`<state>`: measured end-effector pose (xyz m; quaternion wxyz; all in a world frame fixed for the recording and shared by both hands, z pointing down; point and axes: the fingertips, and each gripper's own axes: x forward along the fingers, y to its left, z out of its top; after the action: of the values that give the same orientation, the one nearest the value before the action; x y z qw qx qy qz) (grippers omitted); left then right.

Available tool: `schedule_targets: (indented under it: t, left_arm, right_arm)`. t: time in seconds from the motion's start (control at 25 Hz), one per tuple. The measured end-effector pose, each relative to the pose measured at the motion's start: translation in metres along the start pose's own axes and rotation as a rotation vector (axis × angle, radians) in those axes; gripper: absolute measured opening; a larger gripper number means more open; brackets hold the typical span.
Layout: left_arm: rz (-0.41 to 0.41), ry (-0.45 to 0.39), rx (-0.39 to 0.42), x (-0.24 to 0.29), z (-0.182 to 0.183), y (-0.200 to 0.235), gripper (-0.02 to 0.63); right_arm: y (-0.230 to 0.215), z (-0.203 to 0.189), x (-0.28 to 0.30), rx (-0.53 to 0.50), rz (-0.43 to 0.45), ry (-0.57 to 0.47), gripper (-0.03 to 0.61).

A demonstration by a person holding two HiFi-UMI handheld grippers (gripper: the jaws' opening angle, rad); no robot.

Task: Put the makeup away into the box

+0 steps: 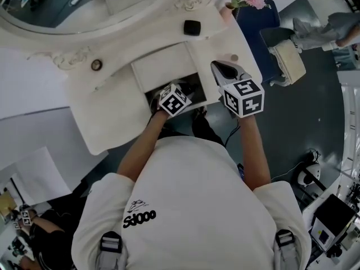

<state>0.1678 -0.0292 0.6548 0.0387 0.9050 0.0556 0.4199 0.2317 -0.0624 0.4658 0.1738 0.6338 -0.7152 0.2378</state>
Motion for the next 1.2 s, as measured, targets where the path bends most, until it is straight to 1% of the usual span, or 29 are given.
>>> schedule_targets:
  t: [0.04,0.12,0.2,0.28,0.32,0.36,0.44,0.48,0.56,0.64,0.72,0.76,0.84,1.0,1.12,1.2]
  left_arm:
    - [-0.014,-0.012,-0.015,-0.002,0.002,-0.001,0.176]
    - [-0.040,-0.051,-0.046,-0.009,0.010,-0.001,0.173]
    - [-0.047,-0.100,-0.077,-0.021,0.018,0.002,0.152]
    - [-0.020,-0.148,-0.128,-0.040,0.023,0.015,0.132]
    - [0.006,-0.174,-0.162,-0.051,0.025,0.024,0.107]
    - [0.037,-0.203,-0.195,-0.064,0.026,0.034,0.097]
    - [0.101,-0.261,-0.251,-0.092,0.025,0.055,0.027]
    - [0.130,-0.286,-0.274,-0.107,0.023,0.064,0.018]
    - [0.189,-0.325,-0.310,-0.136,0.016,0.081,0.018]
    - [0.266,-0.361,-0.338,-0.167,0.010,0.096,0.018]
    - [0.362,-0.404,-0.370,-0.201,0.001,0.110,0.018]
    - [0.416,-0.426,-0.389,-0.220,-0.005,0.117,0.018]
    - [0.518,-0.460,-0.425,-0.254,-0.018,0.127,0.018]
    - [0.664,-0.491,-0.484,-0.306,-0.048,0.134,0.018]
    - [0.774,-0.504,-0.544,-0.339,-0.077,0.135,0.018]
    - [0.832,-0.512,-0.582,-0.357,-0.095,0.134,0.018]
  right_arm:
    - [0.001,0.001,0.002,-0.003,0.008,0.002,0.002]
    - [0.003,0.005,0.009,-0.014,0.029,0.005,0.002]
    - [0.008,0.014,0.019,-0.038,0.065,0.001,0.002]
    - [0.017,0.026,0.032,-0.074,0.111,-0.009,0.002]
    - [0.021,0.033,0.039,-0.093,0.133,-0.013,0.002]
    - [0.027,0.039,0.045,-0.112,0.153,-0.016,0.003]
    - [0.040,0.051,0.059,-0.149,0.194,-0.020,0.003]
    - [0.049,0.056,0.066,-0.167,0.216,-0.022,0.003]
    - [0.067,0.068,0.081,-0.207,0.264,-0.026,0.003]
    - [0.088,0.079,0.095,-0.251,0.314,-0.031,0.003]
    - [0.113,0.090,0.110,-0.303,0.376,-0.034,0.008]
    - [0.127,0.096,0.118,-0.333,0.414,-0.034,0.029]
    - [0.153,0.105,0.132,-0.384,0.482,-0.033,0.034]
    - [0.194,0.109,0.152,-0.435,0.563,-0.015,0.052]
    - [0.227,0.107,0.172,-0.497,0.627,0.013,0.082]
    - [0.248,0.104,0.187,-0.533,0.662,0.033,0.109]
